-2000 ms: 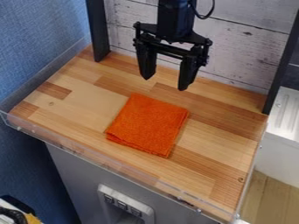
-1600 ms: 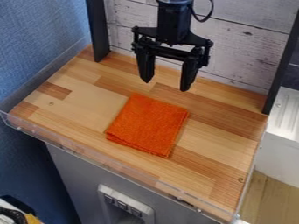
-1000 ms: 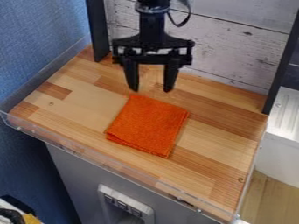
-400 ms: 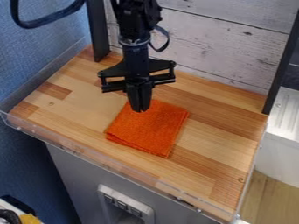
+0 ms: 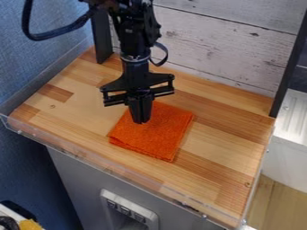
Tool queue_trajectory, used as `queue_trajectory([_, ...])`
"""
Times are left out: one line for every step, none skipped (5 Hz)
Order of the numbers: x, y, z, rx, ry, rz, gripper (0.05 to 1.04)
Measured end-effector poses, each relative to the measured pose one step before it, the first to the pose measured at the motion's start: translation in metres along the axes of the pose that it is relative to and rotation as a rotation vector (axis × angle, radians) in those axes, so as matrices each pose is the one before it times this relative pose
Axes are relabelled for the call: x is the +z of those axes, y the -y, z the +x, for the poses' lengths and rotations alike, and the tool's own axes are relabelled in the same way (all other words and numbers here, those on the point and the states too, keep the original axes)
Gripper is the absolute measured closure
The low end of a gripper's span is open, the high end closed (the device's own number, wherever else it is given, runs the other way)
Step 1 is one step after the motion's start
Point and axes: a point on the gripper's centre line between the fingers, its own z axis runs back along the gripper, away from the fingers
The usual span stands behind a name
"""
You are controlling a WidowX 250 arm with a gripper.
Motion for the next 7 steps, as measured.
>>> queue_trajectory([-0.00757, -0.00287, -0.00047, 0.0164, -0.0089, 0.0233, 1.021])
queue_trajectory([-0.00380, 0.00338, -0.00413, 0.0066, -0.0025, 0.0173, 1.021])
queue_trajectory([-0.00787, 0.00827, -0.00740, -0.0069, -0.0101, 0.0143, 1.021])
queue_trajectory([-0.00352, 0.00822, -0.00288, -0.0028, -0.0039, 0.0015, 1.021])
queue_trajectory([-0.00089, 0.00474, -0.00060, -0.0656, -0.0051, -0.0123, 1.022])
queue_trajectory([0.00050, 0.00811, 0.00209, -0.1112, -0.0133, -0.0173, 1.022])
queue_trajectory([0.00171, 0.00727, 0.00101, -0.1349, -0.0165, -0.0163, 1.022])
